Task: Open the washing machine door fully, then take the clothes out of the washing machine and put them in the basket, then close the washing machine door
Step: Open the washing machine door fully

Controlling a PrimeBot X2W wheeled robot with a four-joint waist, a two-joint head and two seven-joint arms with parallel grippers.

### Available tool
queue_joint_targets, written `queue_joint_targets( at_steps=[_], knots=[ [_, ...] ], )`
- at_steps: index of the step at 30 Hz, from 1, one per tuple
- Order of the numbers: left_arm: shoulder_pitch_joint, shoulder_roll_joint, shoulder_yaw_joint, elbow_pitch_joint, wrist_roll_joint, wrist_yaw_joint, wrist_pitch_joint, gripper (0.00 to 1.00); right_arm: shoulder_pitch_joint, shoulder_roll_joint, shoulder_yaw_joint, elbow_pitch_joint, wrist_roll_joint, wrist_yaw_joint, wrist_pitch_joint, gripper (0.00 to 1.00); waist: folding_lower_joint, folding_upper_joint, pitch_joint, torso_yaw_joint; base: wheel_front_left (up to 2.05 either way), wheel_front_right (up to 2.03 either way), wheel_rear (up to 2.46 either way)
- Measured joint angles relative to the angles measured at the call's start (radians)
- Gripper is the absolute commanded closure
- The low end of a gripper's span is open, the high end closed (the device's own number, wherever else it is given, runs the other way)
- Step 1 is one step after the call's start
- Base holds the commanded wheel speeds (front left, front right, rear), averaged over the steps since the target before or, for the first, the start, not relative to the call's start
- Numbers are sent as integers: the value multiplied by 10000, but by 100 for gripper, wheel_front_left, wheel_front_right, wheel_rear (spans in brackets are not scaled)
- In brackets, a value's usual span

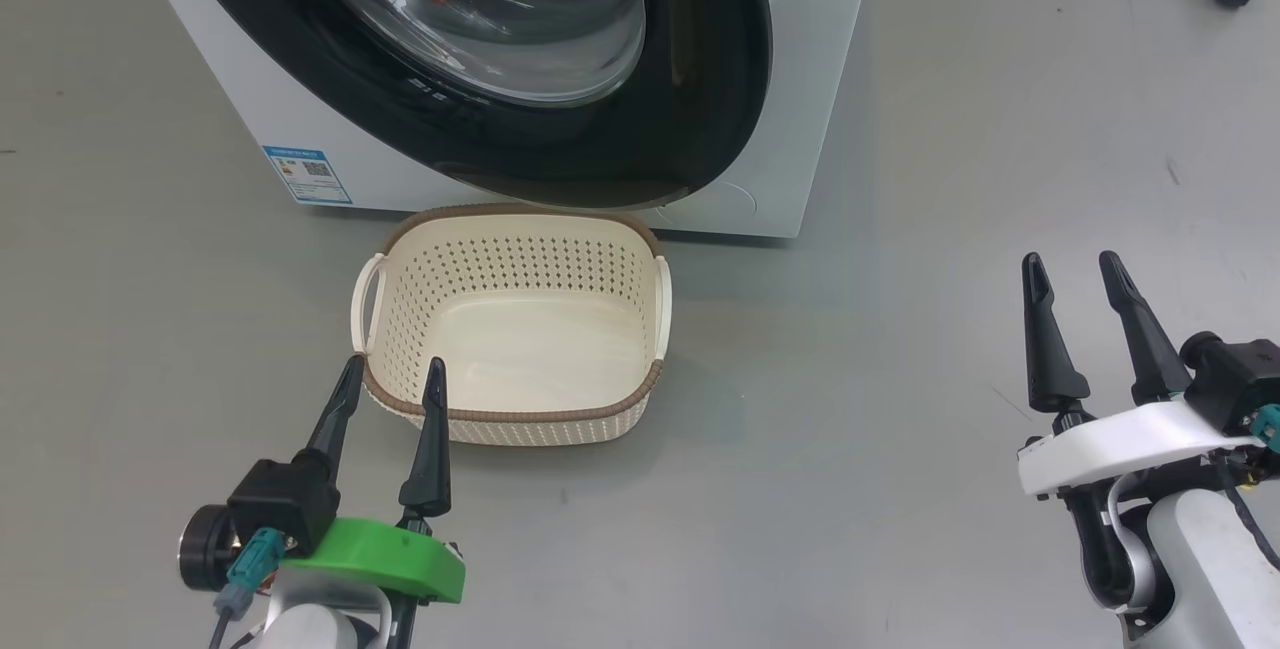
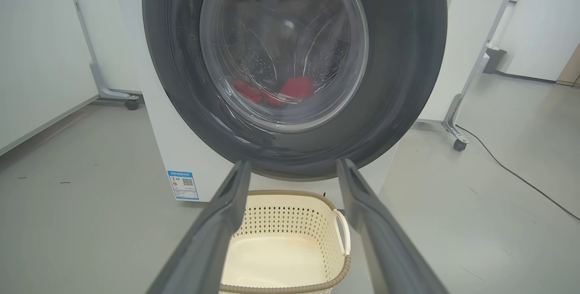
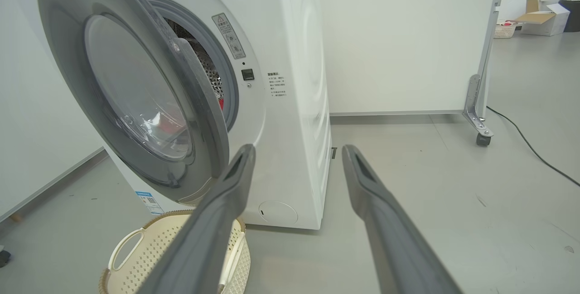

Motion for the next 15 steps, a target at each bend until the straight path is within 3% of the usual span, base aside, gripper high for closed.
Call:
queue_joint_targets(
  at_steps=[15],
  knots=[
    [-340,2,-431,-134,92,-128,0,0,-1890,-487,-516,-307,322,130,775,0,0,0,926,184,0,0,0]
  ],
)
